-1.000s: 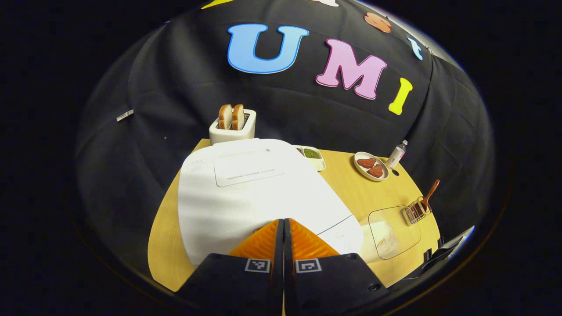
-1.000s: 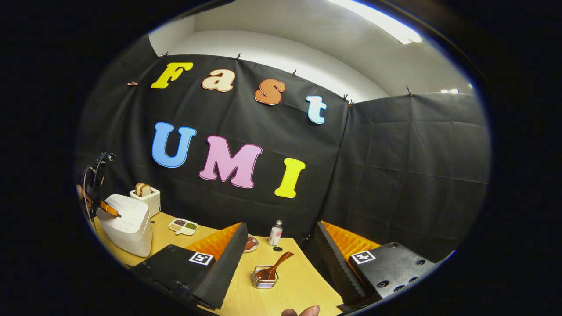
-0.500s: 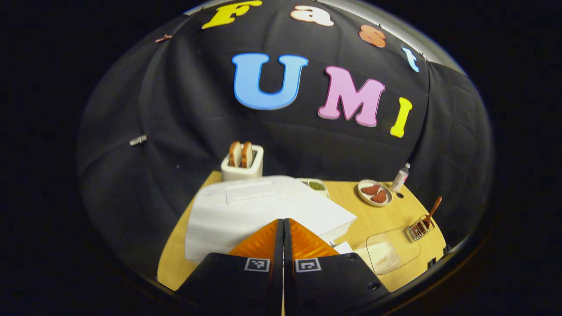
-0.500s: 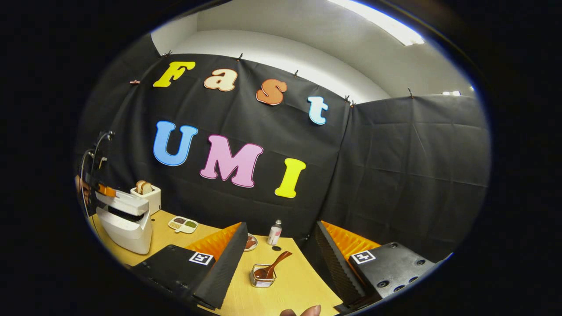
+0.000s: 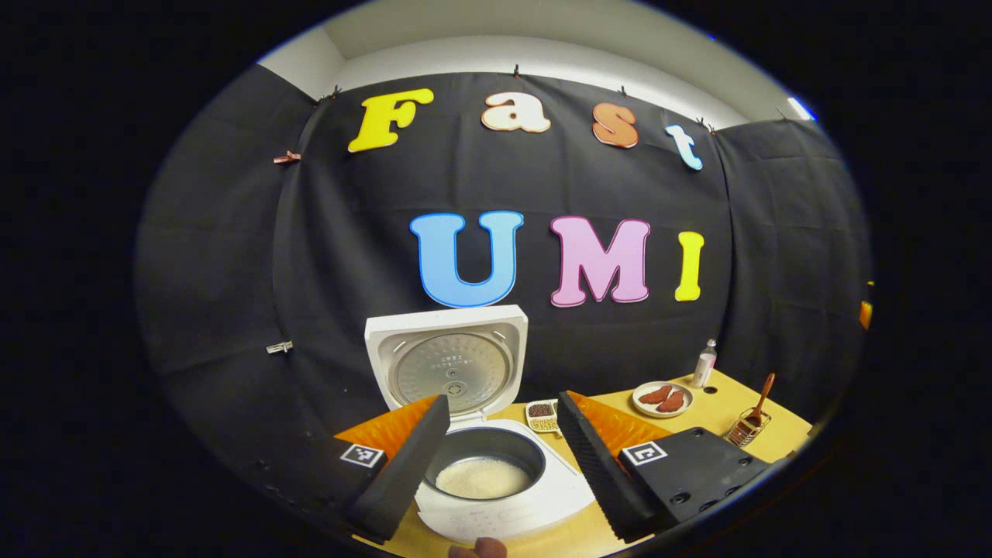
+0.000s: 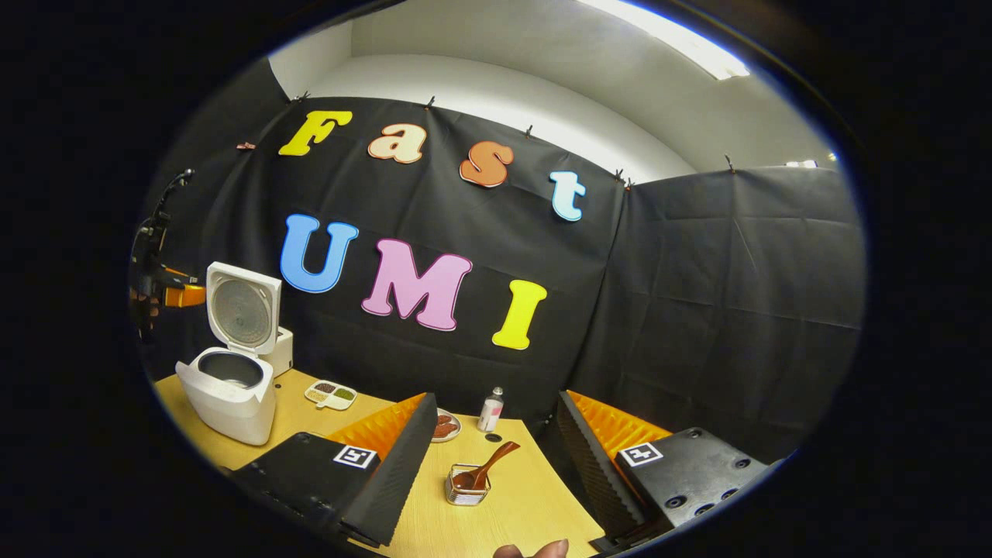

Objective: Close the left gripper, press the button to open the rice cooker; take a wooden spoon from the chopstick holder with the right hand, scoop a spoonful of rice and pour it into the rice cooker, then put the wooden spoon back into the chopstick holder.

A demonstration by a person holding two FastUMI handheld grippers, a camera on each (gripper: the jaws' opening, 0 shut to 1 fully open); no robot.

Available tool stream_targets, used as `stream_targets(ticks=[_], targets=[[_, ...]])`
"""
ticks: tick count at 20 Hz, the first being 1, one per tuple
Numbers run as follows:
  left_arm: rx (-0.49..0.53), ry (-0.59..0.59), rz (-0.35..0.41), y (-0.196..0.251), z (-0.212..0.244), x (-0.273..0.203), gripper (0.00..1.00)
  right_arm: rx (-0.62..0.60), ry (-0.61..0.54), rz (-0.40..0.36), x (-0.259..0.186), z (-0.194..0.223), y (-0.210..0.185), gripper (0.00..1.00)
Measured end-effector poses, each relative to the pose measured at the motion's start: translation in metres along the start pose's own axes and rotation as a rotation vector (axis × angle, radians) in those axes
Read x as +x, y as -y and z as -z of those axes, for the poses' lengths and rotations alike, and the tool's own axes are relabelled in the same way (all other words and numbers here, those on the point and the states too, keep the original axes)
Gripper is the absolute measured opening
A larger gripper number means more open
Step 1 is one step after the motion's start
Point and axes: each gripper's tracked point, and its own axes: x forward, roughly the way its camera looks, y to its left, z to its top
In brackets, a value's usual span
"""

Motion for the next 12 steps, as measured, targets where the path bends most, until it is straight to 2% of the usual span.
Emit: stream_targets(ticks=[2,6,12], targets=[[0.019,0.015,-0.023,-0.003,-0.007,-0.026,0.96,0.004,-0.006,-0.011,-0.001,0.009,0.0,0.97],[-0.005,0.064,-0.038,0.014,-0.022,-0.082,0.96,0.022,-0.025,-0.059,0.004,0.031,-0.003,0.97],[-0.017,0.026,-0.113,0.023,-0.008,-0.146,0.96,0.086,-0.084,-0.105,0.028,0.073,0.005,0.98]])
